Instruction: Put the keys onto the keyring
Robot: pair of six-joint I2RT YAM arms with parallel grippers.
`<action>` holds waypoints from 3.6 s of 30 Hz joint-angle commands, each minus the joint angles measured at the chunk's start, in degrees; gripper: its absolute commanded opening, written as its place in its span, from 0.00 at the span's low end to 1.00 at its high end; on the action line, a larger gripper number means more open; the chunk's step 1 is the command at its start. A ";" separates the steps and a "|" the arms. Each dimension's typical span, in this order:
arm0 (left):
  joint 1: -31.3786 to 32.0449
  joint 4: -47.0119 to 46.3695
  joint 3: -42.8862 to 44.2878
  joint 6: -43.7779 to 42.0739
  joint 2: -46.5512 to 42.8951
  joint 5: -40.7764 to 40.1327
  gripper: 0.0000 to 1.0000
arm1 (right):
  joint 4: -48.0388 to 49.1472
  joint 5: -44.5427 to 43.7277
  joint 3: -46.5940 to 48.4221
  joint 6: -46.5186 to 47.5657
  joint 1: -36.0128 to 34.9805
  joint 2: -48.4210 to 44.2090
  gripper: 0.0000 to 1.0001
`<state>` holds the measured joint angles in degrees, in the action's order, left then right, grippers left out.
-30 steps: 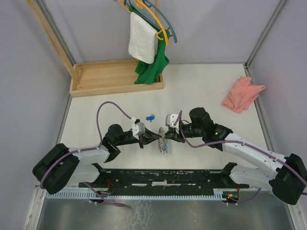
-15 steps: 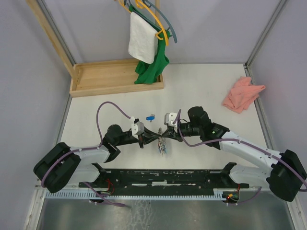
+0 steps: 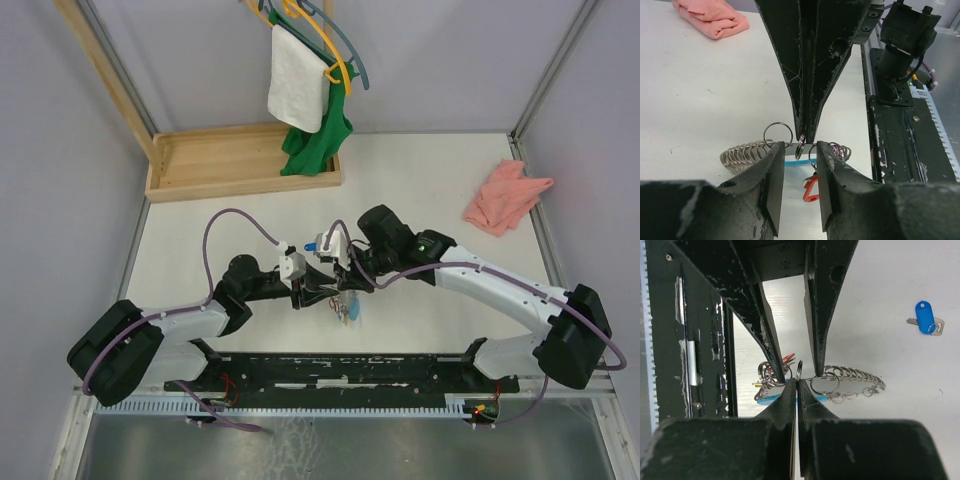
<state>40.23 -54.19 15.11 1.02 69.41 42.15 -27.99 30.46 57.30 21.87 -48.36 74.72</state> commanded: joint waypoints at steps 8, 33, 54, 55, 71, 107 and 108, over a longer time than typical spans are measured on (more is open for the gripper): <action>0.19 -2.17 2.48 -1.37 1.22 4.37 0.37 | -18.36 -6.44 15.74 4.59 -4.82 7.41 0.01; 0.17 -5.20 2.33 1.43 1.37 4.67 0.32 | -18.97 -6.00 16.15 7.24 -6.07 8.65 0.01; 0.04 -8.93 0.88 2.88 1.52 1.66 0.03 | -10.93 -2.78 8.78 5.59 -3.73 3.24 0.09; 0.09 -9.81 0.41 3.17 1.40 1.10 0.03 | -8.54 -1.04 6.88 4.71 -2.69 1.55 0.14; 0.16 -21.60 -3.26 8.19 2.96 -1.92 0.03 | 24.01 8.67 -16.02 -6.36 5.16 -11.84 0.19; 0.20 -13.02 -0.45 5.10 3.79 1.22 0.22 | 13.03 10.05 -6.80 -4.99 5.43 -7.45 0.01; 0.20 -11.72 -0.17 4.49 3.40 1.13 0.24 | 10.07 9.78 -5.15 -4.10 5.28 -6.80 0.01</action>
<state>40.25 -70.22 12.14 8.88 75.20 42.61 -9.56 40.10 43.55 14.92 -42.68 66.13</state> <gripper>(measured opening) 0.205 0.012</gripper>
